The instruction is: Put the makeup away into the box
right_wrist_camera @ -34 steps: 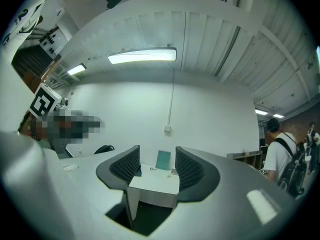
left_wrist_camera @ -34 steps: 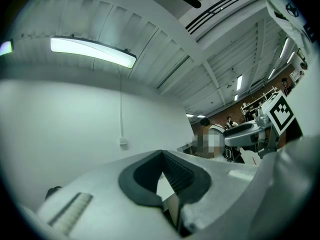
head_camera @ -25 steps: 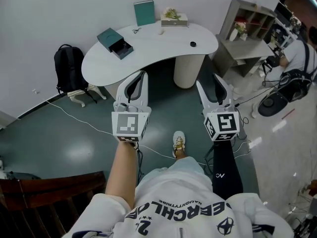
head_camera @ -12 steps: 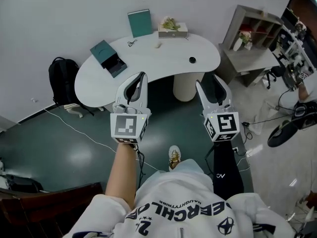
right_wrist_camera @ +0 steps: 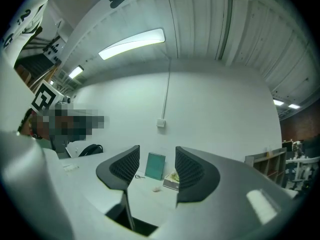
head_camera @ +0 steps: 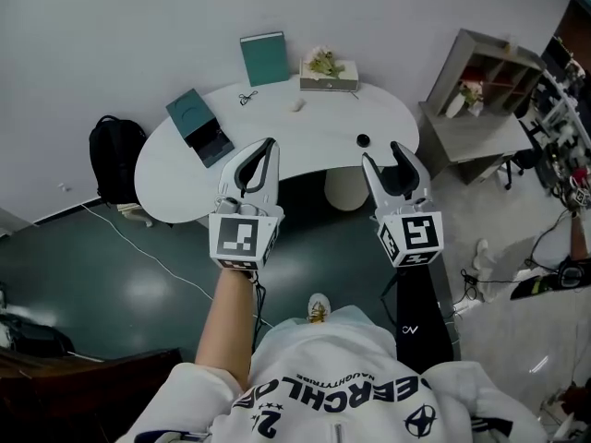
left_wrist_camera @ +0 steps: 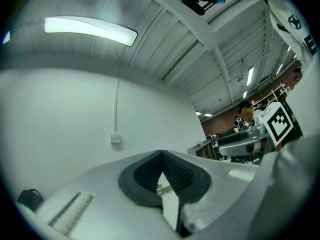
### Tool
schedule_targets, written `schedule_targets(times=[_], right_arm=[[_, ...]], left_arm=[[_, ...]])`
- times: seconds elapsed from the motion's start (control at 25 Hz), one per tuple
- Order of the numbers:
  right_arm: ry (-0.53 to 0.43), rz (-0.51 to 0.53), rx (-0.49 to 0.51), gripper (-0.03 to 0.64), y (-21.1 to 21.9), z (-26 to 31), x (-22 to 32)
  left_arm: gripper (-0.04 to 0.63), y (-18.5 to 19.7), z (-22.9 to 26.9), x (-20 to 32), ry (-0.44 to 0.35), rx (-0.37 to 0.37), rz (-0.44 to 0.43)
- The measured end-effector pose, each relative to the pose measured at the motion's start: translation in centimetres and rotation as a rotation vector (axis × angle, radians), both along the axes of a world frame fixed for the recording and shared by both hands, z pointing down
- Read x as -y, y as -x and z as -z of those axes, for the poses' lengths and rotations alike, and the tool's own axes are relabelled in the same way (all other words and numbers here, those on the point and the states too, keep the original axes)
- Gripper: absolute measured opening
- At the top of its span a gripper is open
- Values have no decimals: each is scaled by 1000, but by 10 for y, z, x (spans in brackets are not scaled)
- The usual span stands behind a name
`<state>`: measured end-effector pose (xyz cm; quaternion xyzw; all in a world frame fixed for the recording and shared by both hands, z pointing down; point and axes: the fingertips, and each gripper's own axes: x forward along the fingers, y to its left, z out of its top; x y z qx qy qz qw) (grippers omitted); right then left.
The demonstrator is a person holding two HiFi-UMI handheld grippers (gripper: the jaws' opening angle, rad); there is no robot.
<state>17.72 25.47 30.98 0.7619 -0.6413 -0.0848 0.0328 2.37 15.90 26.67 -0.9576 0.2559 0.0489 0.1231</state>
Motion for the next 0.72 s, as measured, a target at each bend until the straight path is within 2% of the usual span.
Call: schedule_targets(times=[0.28,0.4,0.56,0.72], right_arm=[[-2,14,11,252,-25,-4,26],[-6,26,14,252,-29,-5,35],[-13,33,39,252,-35,-9,49],[-9,56,42,252,-32,-12,69]], left_arm=[[8,-23,-4,25,9,18,22],[8,-28,-5,30,6,6,22],[7,-24,-2,43,8,-27,71],[6,-26,-2,61,-38,9,73]])
